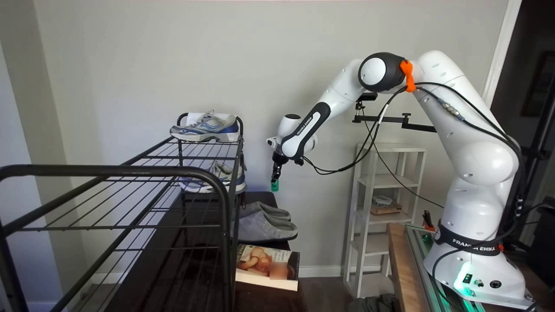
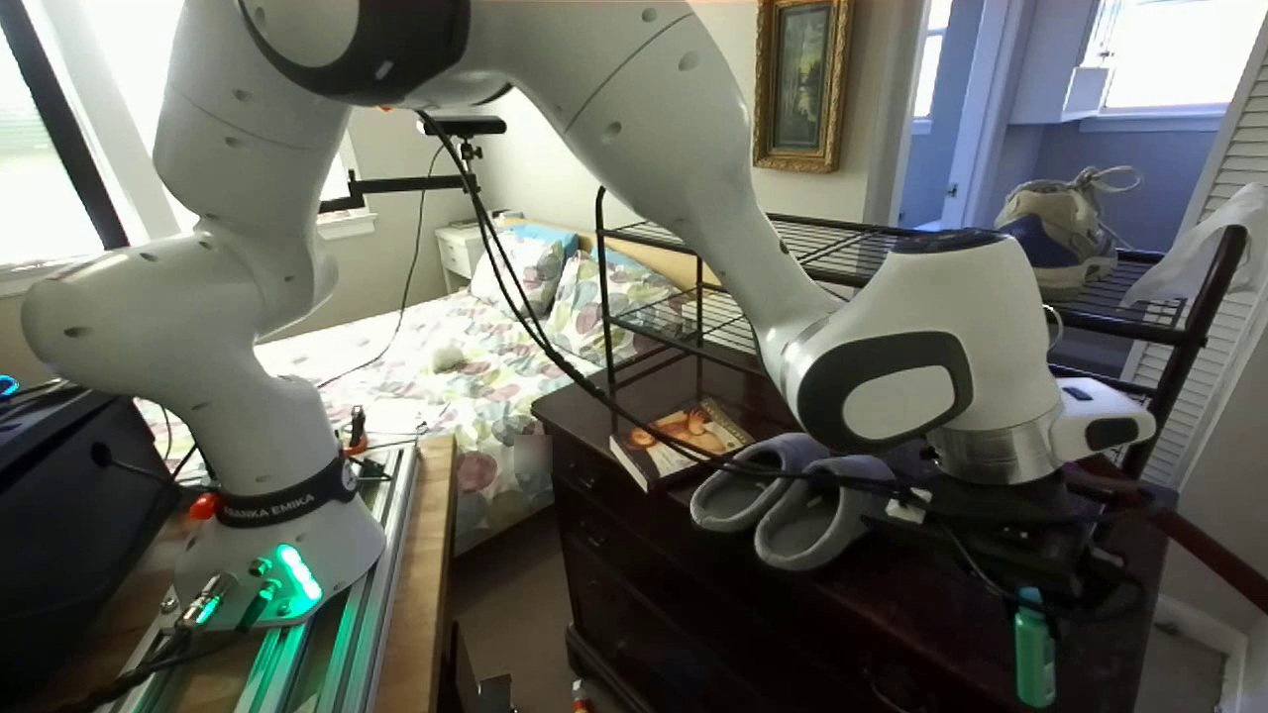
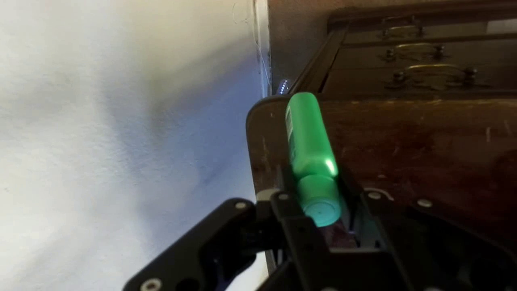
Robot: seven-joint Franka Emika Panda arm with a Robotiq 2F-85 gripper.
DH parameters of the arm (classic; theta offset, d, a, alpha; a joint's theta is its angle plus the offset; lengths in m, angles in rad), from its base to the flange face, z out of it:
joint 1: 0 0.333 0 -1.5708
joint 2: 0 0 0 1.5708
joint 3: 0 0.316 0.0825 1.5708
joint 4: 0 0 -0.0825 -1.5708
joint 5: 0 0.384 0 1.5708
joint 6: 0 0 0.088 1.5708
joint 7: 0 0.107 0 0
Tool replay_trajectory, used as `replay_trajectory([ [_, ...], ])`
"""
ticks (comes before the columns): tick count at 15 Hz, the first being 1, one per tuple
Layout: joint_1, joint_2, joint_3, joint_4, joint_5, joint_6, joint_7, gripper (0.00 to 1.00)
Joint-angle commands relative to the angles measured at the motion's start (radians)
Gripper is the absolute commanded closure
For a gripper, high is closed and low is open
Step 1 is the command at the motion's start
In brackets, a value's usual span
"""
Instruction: Put the green bottle on the countertop then move the sneaker from the top shelf to the bottom shelf.
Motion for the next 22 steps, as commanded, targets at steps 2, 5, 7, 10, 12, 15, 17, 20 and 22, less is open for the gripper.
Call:
replay_trajectory([
  [2, -0.201, -0.081, 0.21, -0.122, 0.169, 0.054, -0.182, 0.93],
  [5, -0.338, -0.067, 0.366, -0.08, 0.308, -0.067, -0.308, 0.93],
  [7, -0.363, -0.07, 0.388, -0.049, 0.373, -0.165, -0.346, 0.93],
  [10, -0.315, -0.069, 0.322, 0.019, 0.42, -0.319, -0.332, 0.93],
  [12, -0.253, -0.064, 0.257, 0.066, 0.412, -0.373, -0.293, 0.93],
  [15, -0.131, -0.03, 0.143, 0.148, 0.364, -0.427, -0.21, 0.93],
  [17, -0.055, -0.003, 0.08, 0.196, 0.352, -0.454, -0.159, 0.93],
  [20, 0.036, 0.041, 0.008, 0.258, 0.339, -0.493, -0.096, 0.93],
  [22, 0.066, 0.08, -0.016, 0.3, 0.331, -0.515, -0.069, 0.93],
])
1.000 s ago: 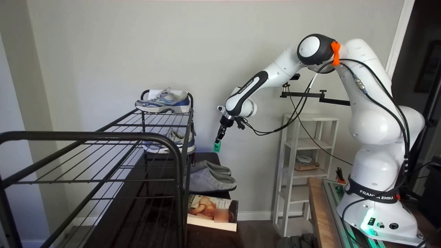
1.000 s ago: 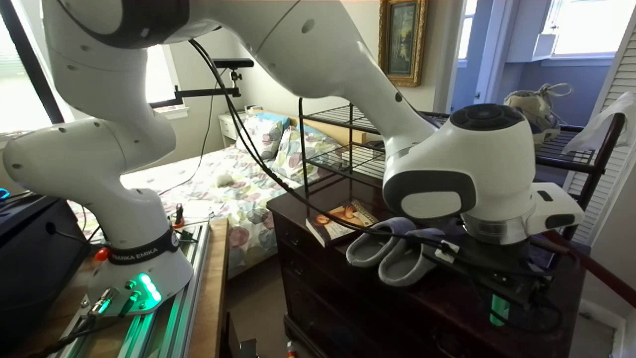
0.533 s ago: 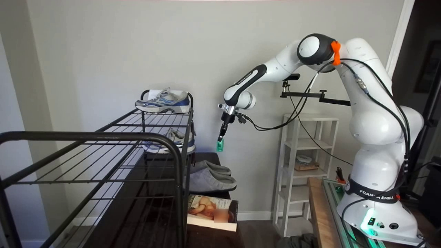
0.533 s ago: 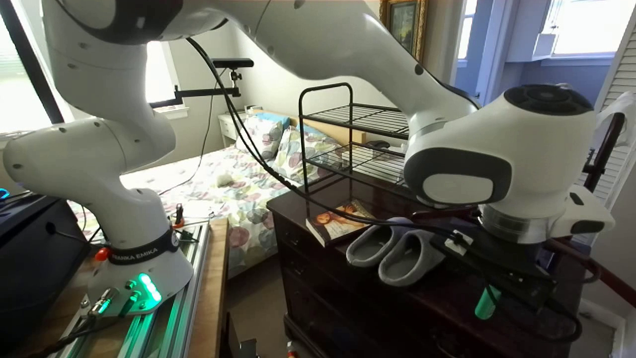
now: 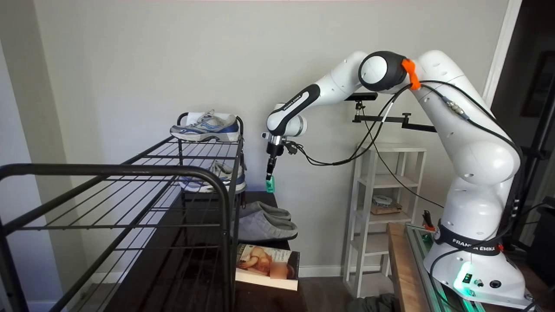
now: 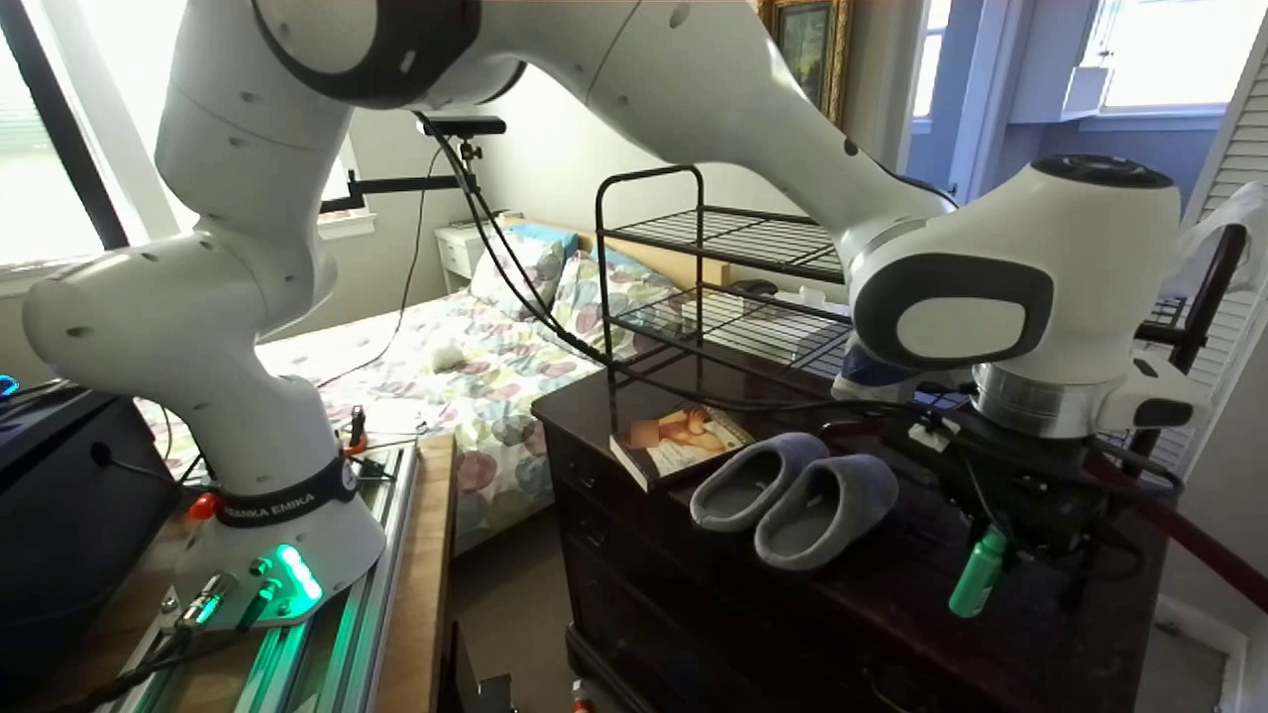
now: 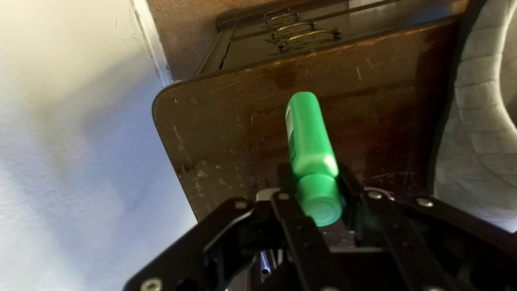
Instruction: Put the green bottle on the countertop then move the sneaker from the top shelf to the bottom shelf.
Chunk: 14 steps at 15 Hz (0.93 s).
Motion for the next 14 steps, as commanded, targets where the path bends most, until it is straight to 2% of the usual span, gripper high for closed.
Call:
replay_trajectory([
  [1, 0.054, 0.086, -0.051, 0.109, -0.042, -0.062, 0.069, 0.93],
  [9, 0.072, 0.152, -0.072, 0.149, -0.085, -0.046, 0.085, 0.93],
  [14, 0.106, 0.16, -0.097, 0.137, -0.164, -0.003, 0.104, 0.93],
])
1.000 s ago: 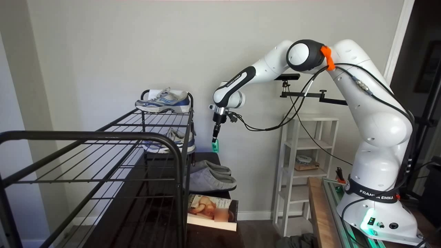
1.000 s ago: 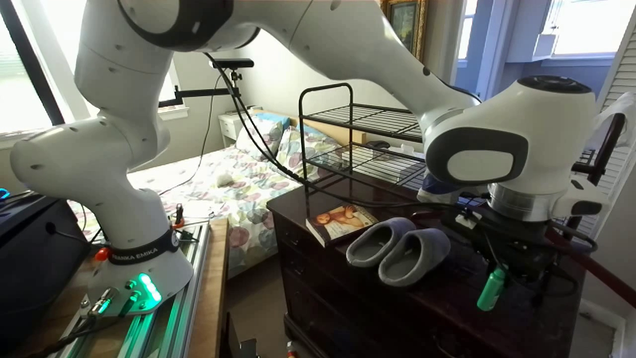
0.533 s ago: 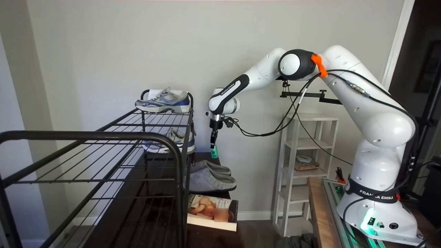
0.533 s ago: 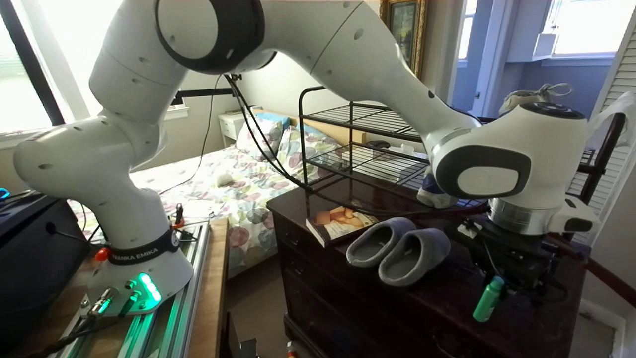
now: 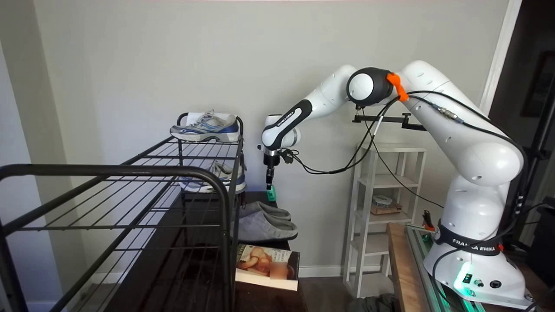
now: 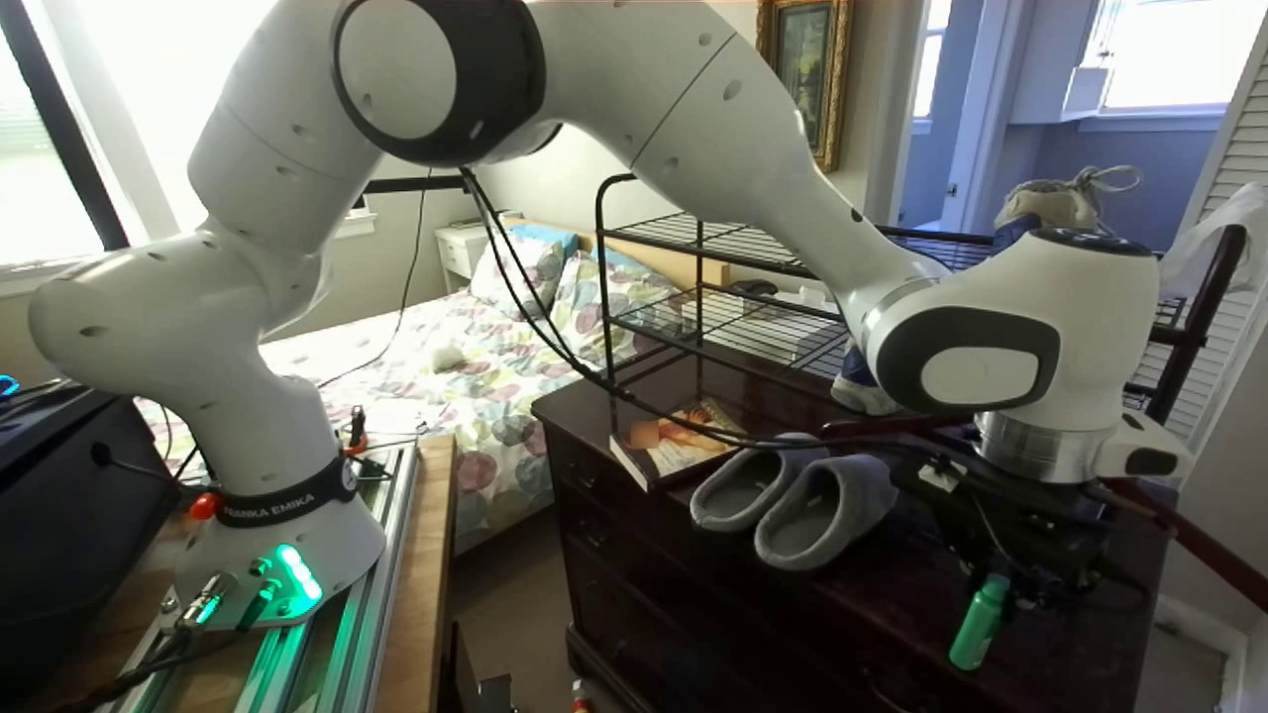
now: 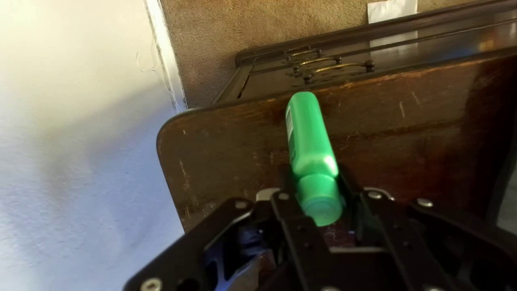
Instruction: Put the green bottle on the countertop then move the sneaker from the top shelf to the bottom shelf.
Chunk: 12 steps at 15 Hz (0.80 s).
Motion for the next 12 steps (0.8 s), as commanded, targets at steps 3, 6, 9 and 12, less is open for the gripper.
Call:
replay_trajectory([
  [3, 0.045, 0.021, -0.027, 0.011, -0.085, 0.057, 0.044, 0.93],
  [6, 0.049, 0.023, -0.026, 0.004, -0.101, 0.086, 0.044, 0.93],
  [9, 0.044, 0.023, -0.02, -0.001, -0.103, 0.108, 0.037, 0.93],
  [12, 0.031, 0.02, -0.008, -0.012, -0.095, 0.134, 0.021, 0.93],
])
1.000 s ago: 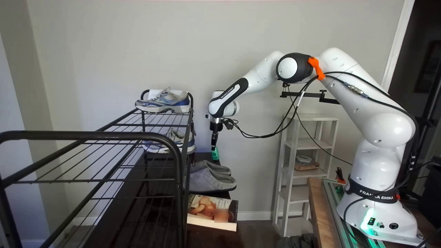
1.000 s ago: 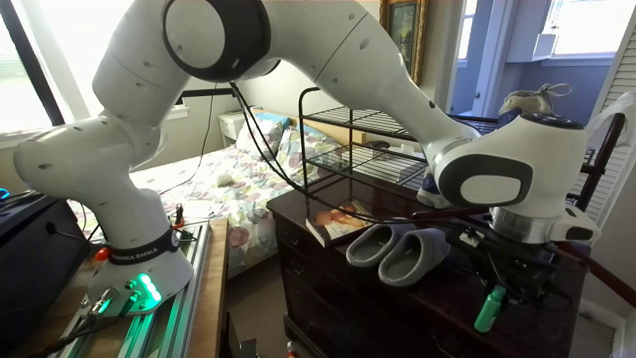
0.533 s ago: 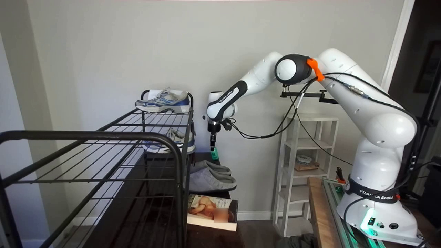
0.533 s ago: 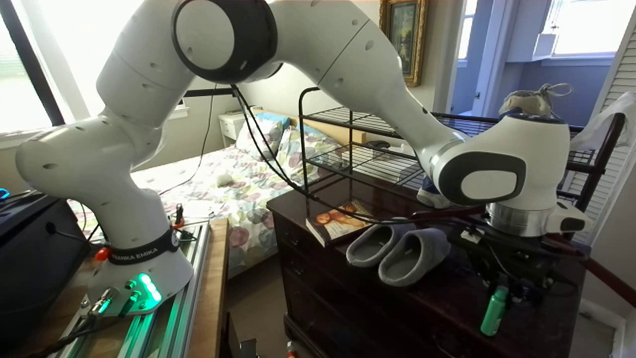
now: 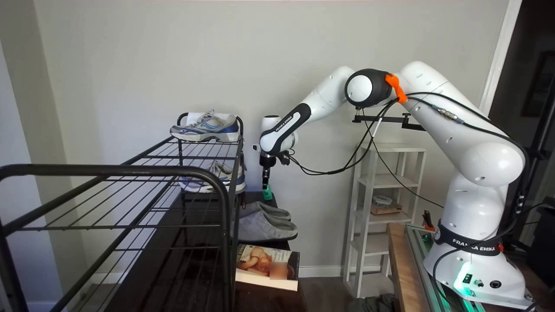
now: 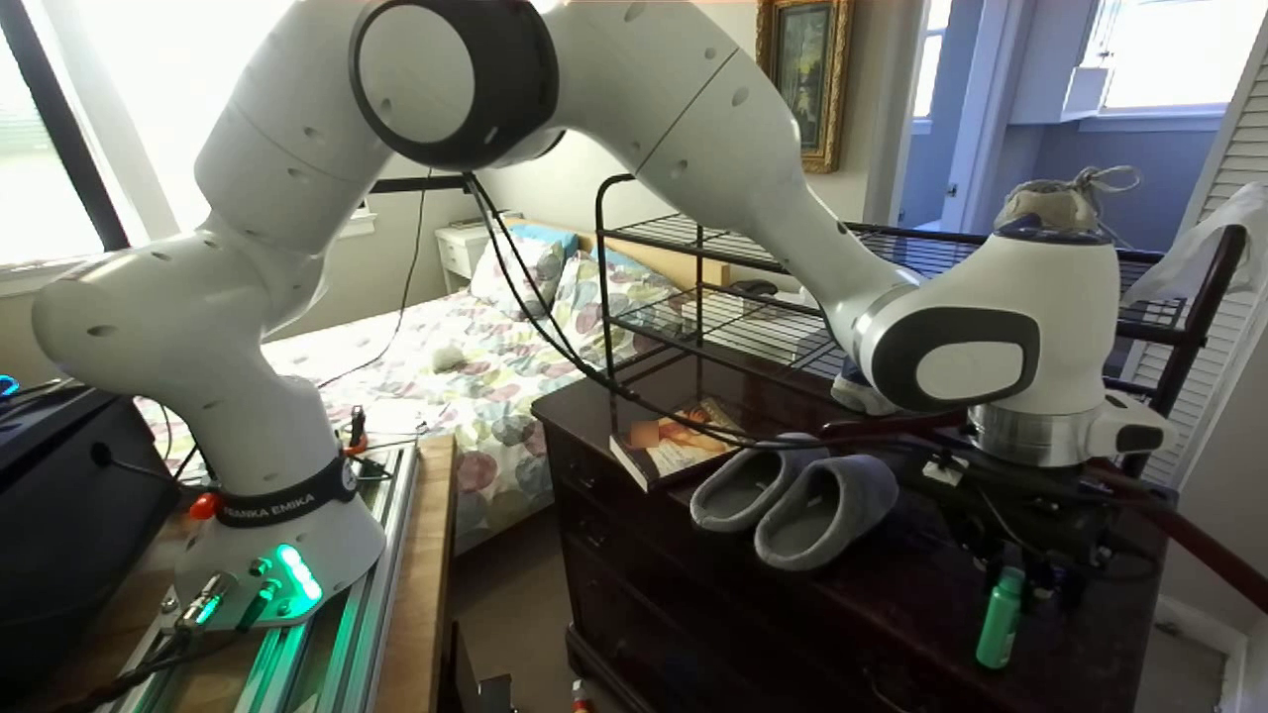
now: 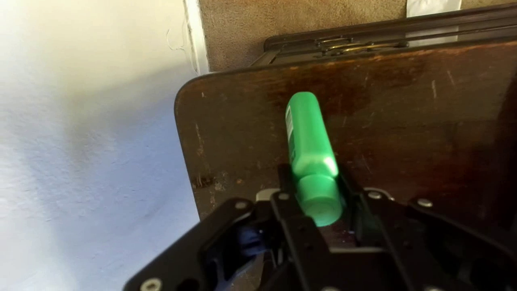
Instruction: Put the green bottle on the countertop then move the sneaker from the top shelf to the bottom shelf.
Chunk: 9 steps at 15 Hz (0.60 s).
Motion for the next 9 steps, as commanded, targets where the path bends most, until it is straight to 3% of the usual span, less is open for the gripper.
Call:
replay_trajectory([
  [1, -0.01, 0.005, 0.01, -0.014, -0.02, 0.048, 0.0, 0.93],
  [6, -0.026, 0.003, 0.023, -0.021, -0.01, 0.068, -0.007, 0.93],
  [7, -0.027, 0.002, 0.022, -0.022, -0.011, 0.066, -0.007, 0.46],
  [9, -0.029, -0.001, 0.023, -0.026, -0.011, 0.064, -0.009, 0.39],
])
